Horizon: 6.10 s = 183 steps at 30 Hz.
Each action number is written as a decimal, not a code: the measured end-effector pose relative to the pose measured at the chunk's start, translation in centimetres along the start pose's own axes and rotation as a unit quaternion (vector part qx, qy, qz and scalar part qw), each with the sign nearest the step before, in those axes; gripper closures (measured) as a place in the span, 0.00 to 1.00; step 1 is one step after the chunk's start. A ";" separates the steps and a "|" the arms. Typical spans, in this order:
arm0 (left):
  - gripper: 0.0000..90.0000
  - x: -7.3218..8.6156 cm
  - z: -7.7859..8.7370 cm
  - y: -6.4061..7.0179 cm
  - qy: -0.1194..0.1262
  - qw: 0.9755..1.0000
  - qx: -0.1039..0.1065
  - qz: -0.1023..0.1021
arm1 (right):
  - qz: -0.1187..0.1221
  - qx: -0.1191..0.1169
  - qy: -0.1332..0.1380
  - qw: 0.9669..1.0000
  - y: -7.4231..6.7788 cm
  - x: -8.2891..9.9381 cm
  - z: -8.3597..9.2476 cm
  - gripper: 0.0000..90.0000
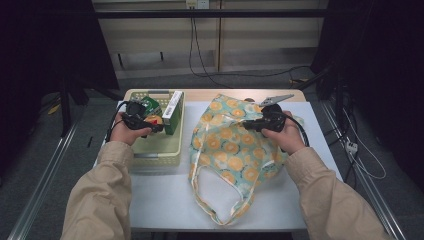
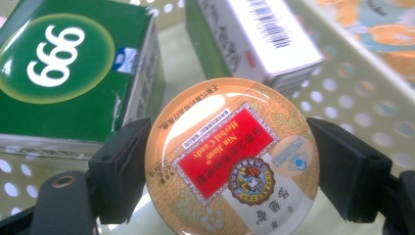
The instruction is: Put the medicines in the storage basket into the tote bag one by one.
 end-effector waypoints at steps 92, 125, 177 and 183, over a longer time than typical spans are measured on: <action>0.22 -4.4 -1.2 20.0 0.078 0.977 0.160 -0.114 | -0.025 0.018 0.000 1.000 1.5 -1.6 -2.2 0.98; 0.22 -4.8 -6.4 21.3 0.060 0.984 0.133 -0.100 | -0.025 0.010 0.004 1.000 1.1 -1.5 -2.0 0.98; 0.13 -5.0 2.1 12.7 0.079 0.990 0.084 -0.081 | -0.039 0.019 -0.001 0.999 1.1 -0.5 -1.9 0.98; 0.12 -4.8 2.8 10.2 0.077 0.992 0.077 -0.067 | -0.037 0.018 0.000 0.999 1.1 -0.5 -1.9 0.98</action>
Point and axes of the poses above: each handheld gripper's, and its own axes: z roughly backward along the jaws, x roughly out of its underside, y roughly to its right, the point moved 1 cm from there along -z, roughly forward along the jaws, and after that the axes turned 10 degrees about -x, right-handed, at the moved point
